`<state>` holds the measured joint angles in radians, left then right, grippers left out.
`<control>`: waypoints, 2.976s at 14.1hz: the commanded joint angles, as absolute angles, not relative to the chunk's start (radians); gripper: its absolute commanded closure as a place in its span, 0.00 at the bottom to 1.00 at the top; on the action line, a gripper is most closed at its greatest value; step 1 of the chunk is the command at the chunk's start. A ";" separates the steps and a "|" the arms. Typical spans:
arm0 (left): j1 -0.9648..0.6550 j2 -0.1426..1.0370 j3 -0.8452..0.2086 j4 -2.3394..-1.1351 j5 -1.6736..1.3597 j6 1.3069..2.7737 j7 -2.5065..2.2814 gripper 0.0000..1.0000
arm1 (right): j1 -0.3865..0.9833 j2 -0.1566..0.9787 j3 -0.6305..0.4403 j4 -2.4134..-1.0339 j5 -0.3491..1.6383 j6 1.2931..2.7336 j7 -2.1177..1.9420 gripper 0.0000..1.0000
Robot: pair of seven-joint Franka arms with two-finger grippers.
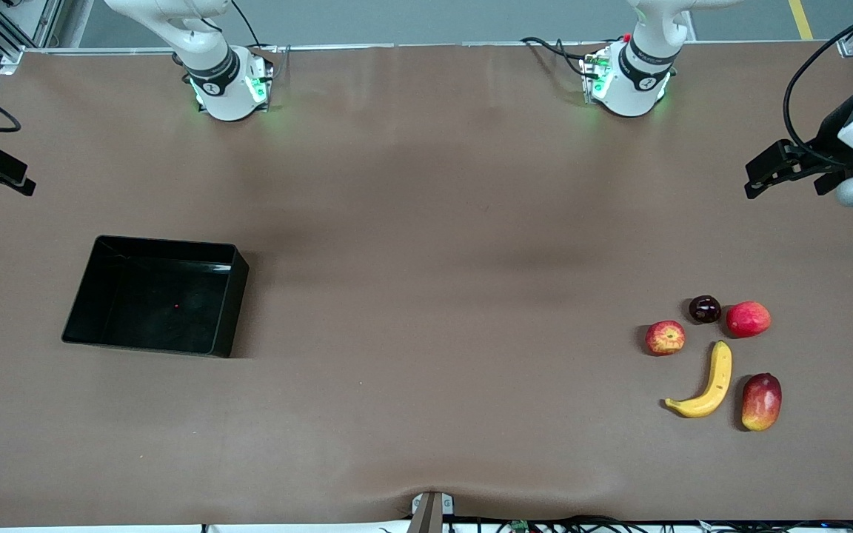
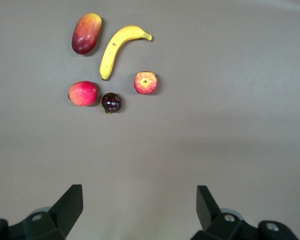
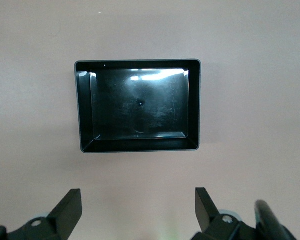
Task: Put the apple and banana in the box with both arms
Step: 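Reach the left gripper to the apple while the right gripper reaches the box, then close the left gripper on the apple while the right gripper grips the box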
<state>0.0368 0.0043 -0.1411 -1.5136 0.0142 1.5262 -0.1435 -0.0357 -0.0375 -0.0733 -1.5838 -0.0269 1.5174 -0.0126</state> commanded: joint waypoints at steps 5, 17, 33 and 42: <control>0.037 0.029 -0.144 -1.497 0.017 1.506 -0.153 0.00 | -0.049 -0.005 -0.066 -1.557 -0.048 1.520 -0.021 0.00; 0.038 0.483 -0.137 -1.439 0.107 1.919 -0.152 0.00 | -0.251 0.228 -0.072 -1.528 -0.032 1.644 -0.218 0.00; 0.049 0.773 -0.133 -1.454 0.133 2.063 -0.137 0.06 | -0.344 0.549 -0.069 -1.618 0.061 1.960 -0.446 0.00; 0.057 0.749 -0.133 -1.450 0.133 2.040 -0.138 1.00 | -0.345 0.538 -0.067 -1.764 0.126 2.031 -0.442 0.88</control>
